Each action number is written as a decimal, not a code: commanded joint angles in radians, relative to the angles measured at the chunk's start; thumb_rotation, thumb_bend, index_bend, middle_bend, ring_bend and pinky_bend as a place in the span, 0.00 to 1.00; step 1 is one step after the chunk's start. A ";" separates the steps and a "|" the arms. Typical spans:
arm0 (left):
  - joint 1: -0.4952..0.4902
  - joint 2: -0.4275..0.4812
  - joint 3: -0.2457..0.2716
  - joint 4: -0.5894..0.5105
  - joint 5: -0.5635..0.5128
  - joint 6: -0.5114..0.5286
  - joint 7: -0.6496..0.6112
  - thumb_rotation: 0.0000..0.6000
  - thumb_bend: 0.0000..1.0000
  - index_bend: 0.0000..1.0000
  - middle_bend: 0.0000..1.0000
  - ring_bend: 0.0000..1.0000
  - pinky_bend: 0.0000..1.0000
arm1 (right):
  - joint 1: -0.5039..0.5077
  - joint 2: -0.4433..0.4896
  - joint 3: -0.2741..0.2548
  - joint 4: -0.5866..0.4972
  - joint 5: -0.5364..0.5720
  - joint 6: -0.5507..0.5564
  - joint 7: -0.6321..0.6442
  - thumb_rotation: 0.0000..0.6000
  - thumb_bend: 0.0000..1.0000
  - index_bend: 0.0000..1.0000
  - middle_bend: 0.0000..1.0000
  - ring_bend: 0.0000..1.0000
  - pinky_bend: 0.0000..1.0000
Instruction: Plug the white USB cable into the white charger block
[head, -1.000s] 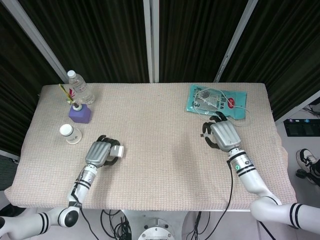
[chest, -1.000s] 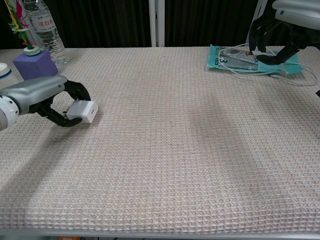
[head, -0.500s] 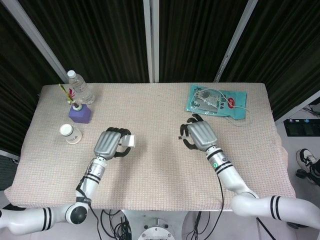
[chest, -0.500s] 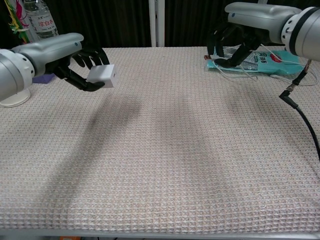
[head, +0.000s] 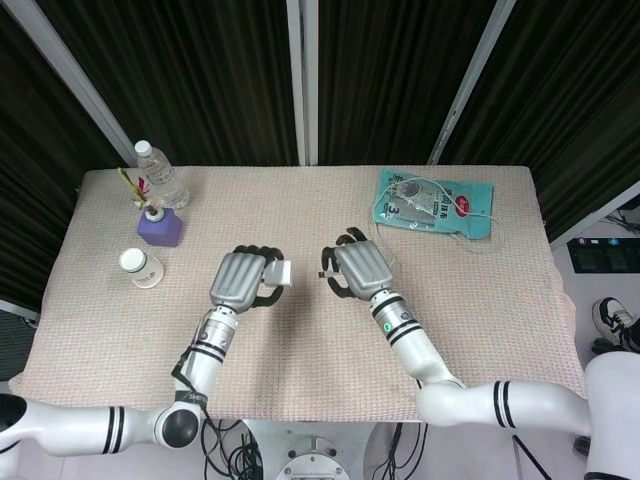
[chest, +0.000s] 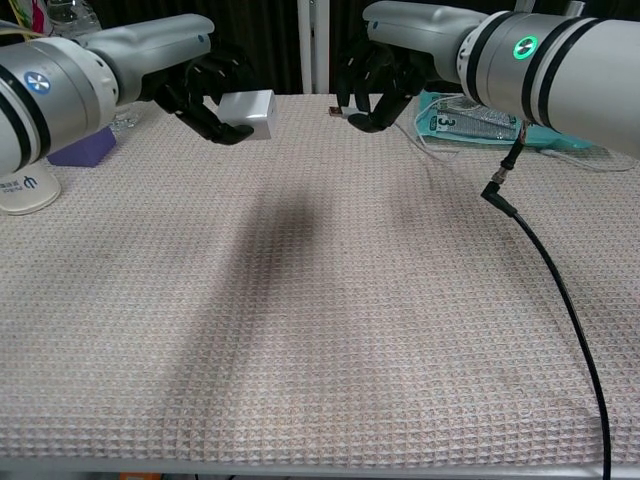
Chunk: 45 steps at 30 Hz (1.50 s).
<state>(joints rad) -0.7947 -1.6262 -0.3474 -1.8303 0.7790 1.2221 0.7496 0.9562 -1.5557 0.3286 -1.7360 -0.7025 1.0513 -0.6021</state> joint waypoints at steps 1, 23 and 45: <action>-0.021 -0.007 -0.006 -0.012 -0.032 0.017 0.025 0.91 0.35 0.46 0.45 0.29 0.29 | 0.020 -0.019 0.004 0.013 0.019 0.007 -0.015 1.00 0.33 0.60 0.54 0.24 0.12; -0.096 -0.029 0.002 -0.035 -0.114 0.107 0.101 0.91 0.34 0.46 0.45 0.30 0.30 | 0.094 -0.106 0.014 0.064 0.082 0.063 -0.055 1.00 0.33 0.60 0.55 0.24 0.13; -0.135 -0.049 0.009 -0.025 -0.148 0.134 0.115 0.91 0.33 0.46 0.45 0.30 0.31 | 0.109 -0.135 0.015 0.091 0.087 0.068 -0.044 1.00 0.33 0.60 0.55 0.24 0.13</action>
<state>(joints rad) -0.9289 -1.6750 -0.3378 -1.8561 0.6324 1.3557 0.8636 1.0644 -1.6897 0.3437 -1.6459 -0.6156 1.1195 -0.6458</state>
